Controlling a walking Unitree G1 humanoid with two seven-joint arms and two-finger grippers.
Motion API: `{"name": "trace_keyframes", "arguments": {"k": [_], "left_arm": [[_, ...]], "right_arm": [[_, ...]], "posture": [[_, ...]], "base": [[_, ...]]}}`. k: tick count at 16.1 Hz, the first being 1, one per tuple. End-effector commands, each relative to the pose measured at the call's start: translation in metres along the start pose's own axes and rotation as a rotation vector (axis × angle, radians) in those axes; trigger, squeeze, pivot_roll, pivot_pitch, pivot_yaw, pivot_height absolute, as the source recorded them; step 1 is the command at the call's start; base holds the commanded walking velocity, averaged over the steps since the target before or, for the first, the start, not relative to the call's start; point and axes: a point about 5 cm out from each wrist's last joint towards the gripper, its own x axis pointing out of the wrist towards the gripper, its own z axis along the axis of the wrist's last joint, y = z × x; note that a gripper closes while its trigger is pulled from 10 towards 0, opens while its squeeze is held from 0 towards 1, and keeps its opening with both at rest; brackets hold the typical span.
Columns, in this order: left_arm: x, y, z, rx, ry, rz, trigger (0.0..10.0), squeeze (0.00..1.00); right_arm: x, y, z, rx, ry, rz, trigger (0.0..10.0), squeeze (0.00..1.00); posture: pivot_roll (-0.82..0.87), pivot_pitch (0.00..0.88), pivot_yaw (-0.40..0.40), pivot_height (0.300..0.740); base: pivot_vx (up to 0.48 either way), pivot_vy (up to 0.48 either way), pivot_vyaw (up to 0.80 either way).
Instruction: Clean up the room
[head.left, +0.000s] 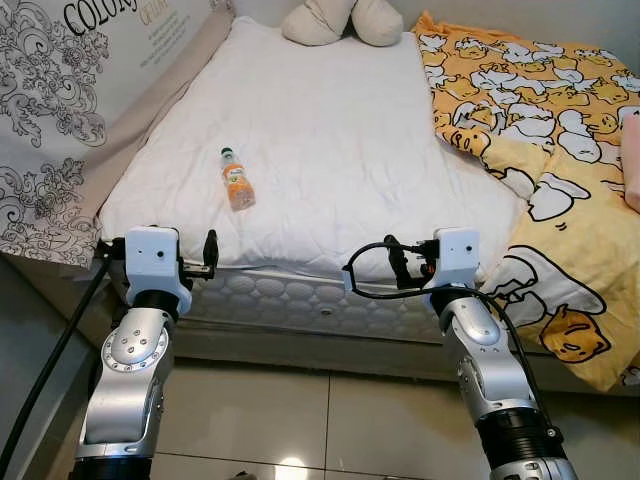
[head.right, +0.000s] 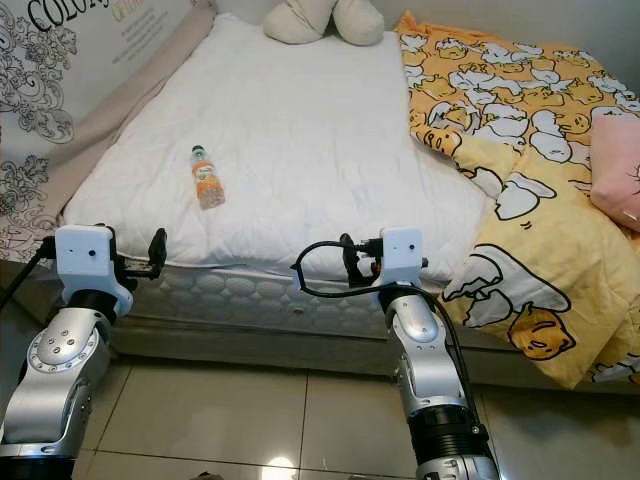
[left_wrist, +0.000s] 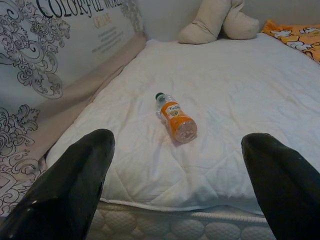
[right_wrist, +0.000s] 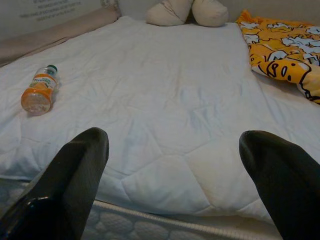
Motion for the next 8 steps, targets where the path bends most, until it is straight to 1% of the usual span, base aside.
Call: {"name": "trace_keyframes", "arguments": {"k": [1,7,8], "left_arm": [[0.0012,-0.0015,0.0028,0.004,-0.012,-0.001,10.0,0.00],[0.0012,-0.0015,0.0028,0.004,-0.012,-0.001,10.0,0.00],[0.0041,-0.0050,0.0038,0.012,-0.017,-0.012,10.0,0.00]], "right_arm": [[0.0007,-0.0021,0.0039,-0.012,-0.013,-0.006,10.0,0.00],[0.0007,-0.0021,0.0039,-0.012,-0.013,-0.006,10.0,0.00],[0.0028,0.0014,0.0043,-0.016,-0.016,0.014,10.0,0.00]], "posture": [[-0.02,0.000,-0.011,0.740],[-0.02,0.000,-0.011,0.740],[-0.03,0.000,-0.011,0.740]], "base": [[0.000,0.000,0.00],[0.000,0.000,0.00],[0.000,0.000,0.00]]}}
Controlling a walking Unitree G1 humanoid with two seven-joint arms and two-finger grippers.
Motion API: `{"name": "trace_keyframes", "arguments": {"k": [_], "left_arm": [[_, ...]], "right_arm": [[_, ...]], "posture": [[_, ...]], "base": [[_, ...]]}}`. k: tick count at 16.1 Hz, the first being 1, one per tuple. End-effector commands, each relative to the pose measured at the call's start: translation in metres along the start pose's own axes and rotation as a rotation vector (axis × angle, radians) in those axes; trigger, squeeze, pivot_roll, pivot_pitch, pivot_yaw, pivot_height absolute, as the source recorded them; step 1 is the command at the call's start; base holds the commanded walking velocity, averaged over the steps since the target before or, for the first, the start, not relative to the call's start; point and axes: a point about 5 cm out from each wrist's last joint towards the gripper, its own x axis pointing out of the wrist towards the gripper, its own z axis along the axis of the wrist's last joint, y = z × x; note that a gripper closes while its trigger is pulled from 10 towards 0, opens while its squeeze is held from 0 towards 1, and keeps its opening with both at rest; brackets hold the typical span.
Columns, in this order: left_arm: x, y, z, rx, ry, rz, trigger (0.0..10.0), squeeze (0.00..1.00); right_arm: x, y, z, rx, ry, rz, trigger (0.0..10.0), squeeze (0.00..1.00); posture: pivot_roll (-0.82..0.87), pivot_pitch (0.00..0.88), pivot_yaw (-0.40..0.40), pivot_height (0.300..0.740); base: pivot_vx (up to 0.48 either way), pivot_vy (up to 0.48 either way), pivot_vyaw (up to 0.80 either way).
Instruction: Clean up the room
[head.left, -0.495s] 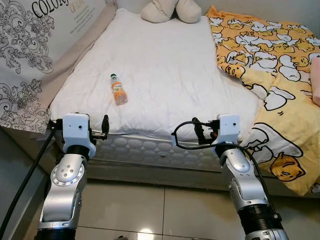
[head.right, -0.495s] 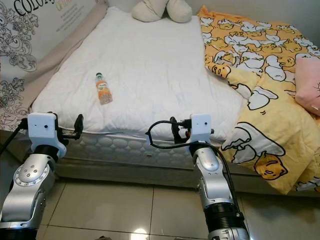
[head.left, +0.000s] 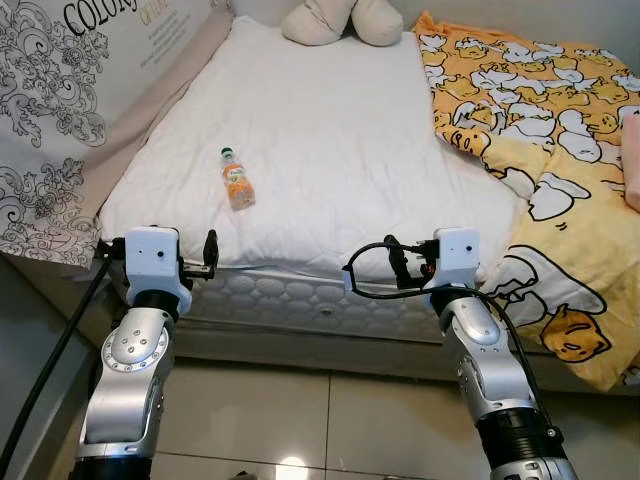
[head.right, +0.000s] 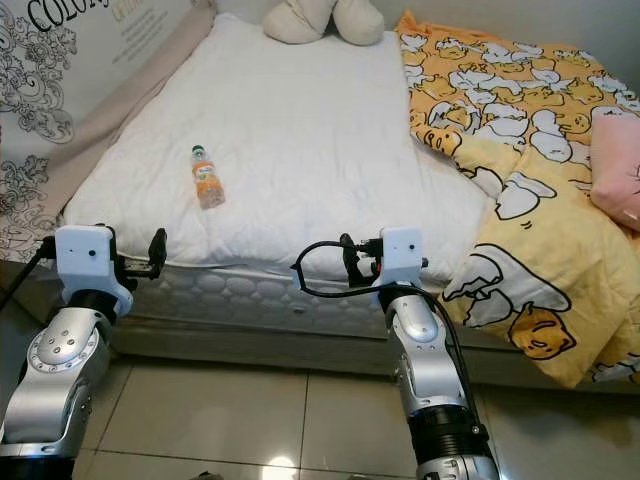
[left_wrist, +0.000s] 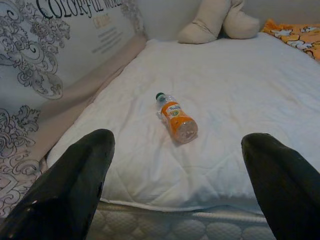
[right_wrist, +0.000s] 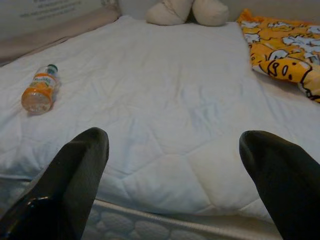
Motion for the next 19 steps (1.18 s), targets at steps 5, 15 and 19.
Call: {"name": "trace_keyframes", "arguments": {"k": [5,15,19], "left_arm": [[0.005,-0.007,0.003,0.019,-0.017,-0.028,10.0,0.00],[0.005,-0.012,0.012,-0.050,-0.078,-0.031,10.0,0.00],[0.005,-0.011,0.008,-0.042,-0.059,-0.036,10.0,0.00]], "right_arm": [[0.005,0.006,0.007,-0.015,-0.031,0.033,10.0,0.00],[0.005,0.006,0.018,0.020,-0.118,0.032,10.0,0.00],[0.005,0.004,0.013,-0.001,-0.086,0.026,10.0,0.00]], "posture": [[-0.03,0.000,-0.013,0.740],[-0.03,0.000,-0.012,0.740],[-0.03,0.000,-0.011,0.740]], "base": [[0.000,0.000,0.00],[0.000,0.000,0.00],[0.000,0.000,0.00]]}}
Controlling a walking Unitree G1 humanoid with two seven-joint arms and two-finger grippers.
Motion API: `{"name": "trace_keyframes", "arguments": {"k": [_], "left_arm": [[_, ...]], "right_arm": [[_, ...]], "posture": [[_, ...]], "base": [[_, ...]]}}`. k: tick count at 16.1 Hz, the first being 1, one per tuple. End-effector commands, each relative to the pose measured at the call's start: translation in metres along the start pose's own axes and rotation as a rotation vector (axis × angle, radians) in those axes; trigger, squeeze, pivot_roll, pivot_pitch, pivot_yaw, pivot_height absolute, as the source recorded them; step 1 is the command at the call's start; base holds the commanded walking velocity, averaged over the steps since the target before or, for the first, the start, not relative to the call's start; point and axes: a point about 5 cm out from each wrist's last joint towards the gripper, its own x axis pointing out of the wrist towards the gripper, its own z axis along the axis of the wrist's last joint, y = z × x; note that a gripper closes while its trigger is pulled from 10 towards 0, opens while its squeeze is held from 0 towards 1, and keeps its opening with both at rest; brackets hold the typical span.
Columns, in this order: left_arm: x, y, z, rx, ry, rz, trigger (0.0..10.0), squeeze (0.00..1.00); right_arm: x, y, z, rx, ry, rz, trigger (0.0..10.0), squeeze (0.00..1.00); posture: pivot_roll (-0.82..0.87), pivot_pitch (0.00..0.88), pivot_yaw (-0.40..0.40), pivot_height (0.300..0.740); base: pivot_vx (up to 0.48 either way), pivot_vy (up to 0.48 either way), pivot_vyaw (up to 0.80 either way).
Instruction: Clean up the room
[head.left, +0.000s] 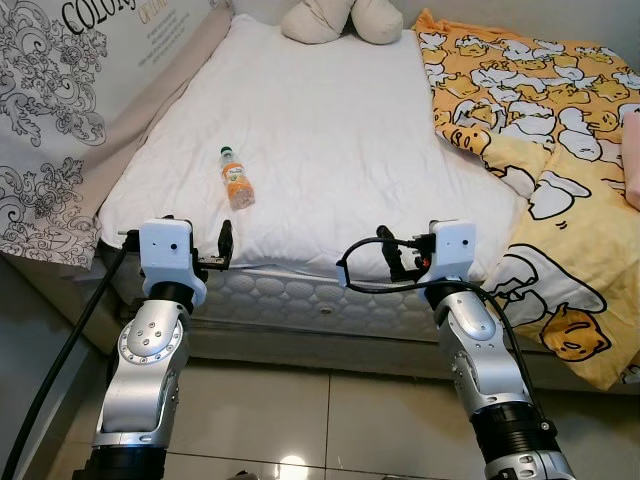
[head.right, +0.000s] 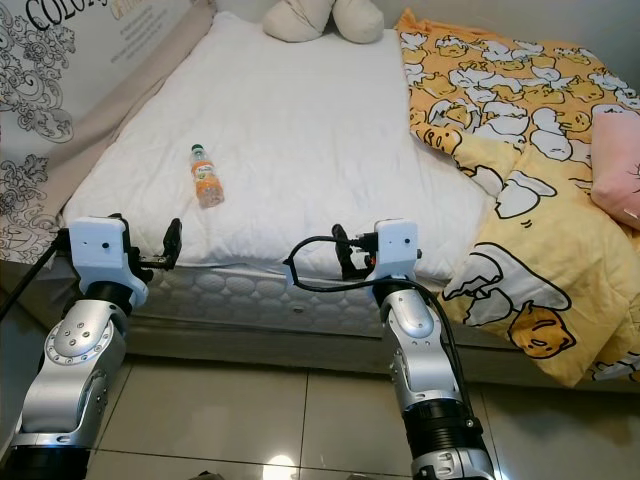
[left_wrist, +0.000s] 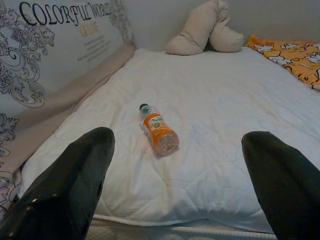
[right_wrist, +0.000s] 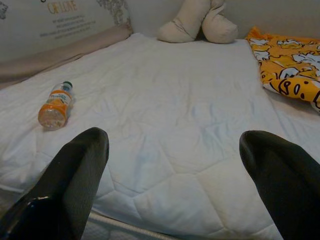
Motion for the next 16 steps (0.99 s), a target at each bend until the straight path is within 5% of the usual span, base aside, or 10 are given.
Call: {"name": "trace_keyframes", "arguments": {"k": [1,8,16], "left_arm": [[0.0011,0.0005,0.0024,0.010,-0.007,-0.007,10.0,0.00],[0.0027,0.0000,0.0010,0.058,0.002,-0.003,10.0,0.00],[0.0042,0.0017,0.0035,0.047,-0.009,0.001,10.0,0.00]], "right_arm": [[0.0016,-0.0010,0.0029,-0.008,-0.011,-0.004,10.0,0.00],[0.0022,-0.0005,0.0015,-0.008,-0.002,-0.008,10.0,0.00],[0.0034,-0.0007,0.0033,-0.011,-0.010,-0.010,10.0,0.00]], "posture": [[-0.03,0.000,-0.011,0.740],[-0.03,0.000,-0.010,0.740],[-0.03,0.000,-0.011,0.740]], "base": [[0.000,0.300,0.00],[0.000,0.137,0.00],[0.452,0.000,0.00]]}}
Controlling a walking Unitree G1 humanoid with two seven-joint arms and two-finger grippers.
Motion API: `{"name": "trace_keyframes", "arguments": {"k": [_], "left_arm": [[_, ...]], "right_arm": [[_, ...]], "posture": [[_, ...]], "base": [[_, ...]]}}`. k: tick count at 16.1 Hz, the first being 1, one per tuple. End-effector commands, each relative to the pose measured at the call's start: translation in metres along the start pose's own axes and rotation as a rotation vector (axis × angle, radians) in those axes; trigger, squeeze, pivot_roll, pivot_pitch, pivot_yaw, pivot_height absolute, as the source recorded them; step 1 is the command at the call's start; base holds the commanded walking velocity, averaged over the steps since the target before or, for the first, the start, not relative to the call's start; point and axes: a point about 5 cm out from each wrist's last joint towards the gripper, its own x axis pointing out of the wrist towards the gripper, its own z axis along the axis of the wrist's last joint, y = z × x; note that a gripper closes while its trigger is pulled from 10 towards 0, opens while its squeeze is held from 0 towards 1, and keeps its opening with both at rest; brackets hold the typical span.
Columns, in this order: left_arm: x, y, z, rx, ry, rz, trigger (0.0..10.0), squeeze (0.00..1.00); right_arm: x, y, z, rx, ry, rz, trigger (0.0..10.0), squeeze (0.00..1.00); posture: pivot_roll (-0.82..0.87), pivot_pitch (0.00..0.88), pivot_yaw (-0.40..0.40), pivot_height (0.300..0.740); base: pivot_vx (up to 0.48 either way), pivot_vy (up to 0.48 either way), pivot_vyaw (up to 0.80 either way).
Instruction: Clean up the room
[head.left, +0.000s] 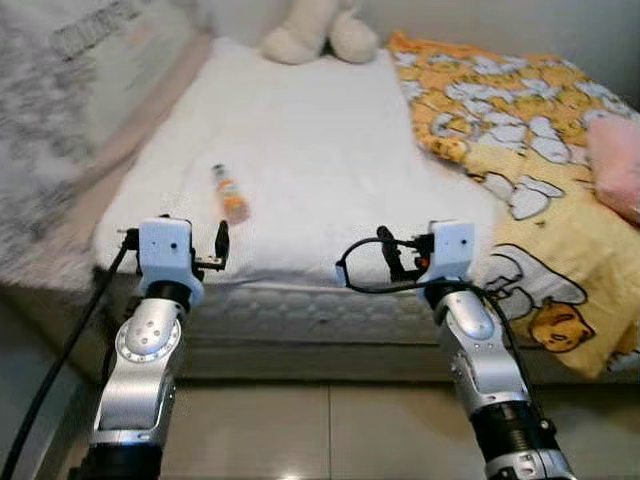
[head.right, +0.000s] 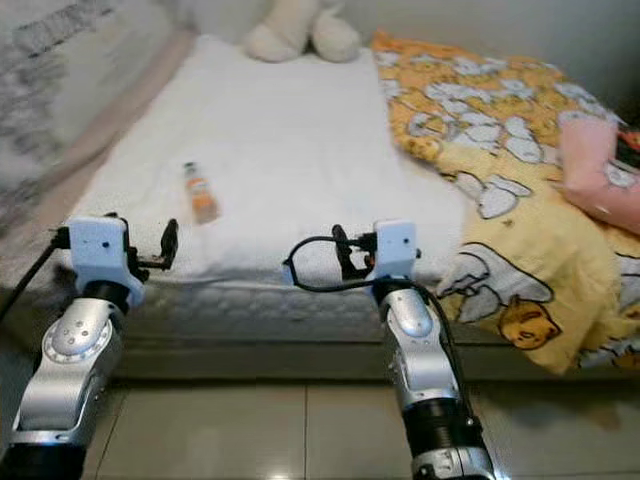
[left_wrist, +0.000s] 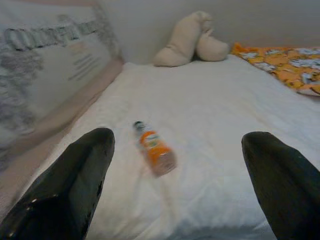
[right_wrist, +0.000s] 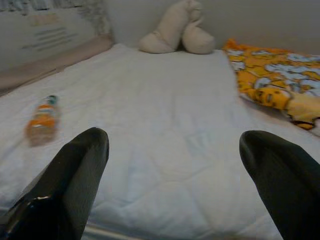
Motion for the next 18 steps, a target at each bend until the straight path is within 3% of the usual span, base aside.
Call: {"name": "trace_keyframes", "arguments": {"k": [1,10,18], "left_arm": [[0.002,0.000,0.003,0.000,-0.012,-0.004,10.0,0.00],[0.003,0.000,0.004,-0.006,-0.017,0.004,10.0,0.00],[0.013,0.008,0.007,0.012,-0.011,0.032,10.0,0.00]], "right_arm": [[0.003,0.001,0.004,-0.004,-0.014,0.000,10.0,0.00],[0.003,0.000,0.004,-0.012,-0.011,0.001,10.0,0.00],[0.004,0.003,0.001,-0.013,0.004,0.012,10.0,0.00]], "posture": [[-0.03,0.000,-0.011,0.740],[-0.03,0.000,-0.013,0.740],[-0.03,0.000,-0.008,0.740]], "base": [[0.458,0.000,0.00],[0.458,0.000,0.00],[0.185,0.376,-0.75]]}}
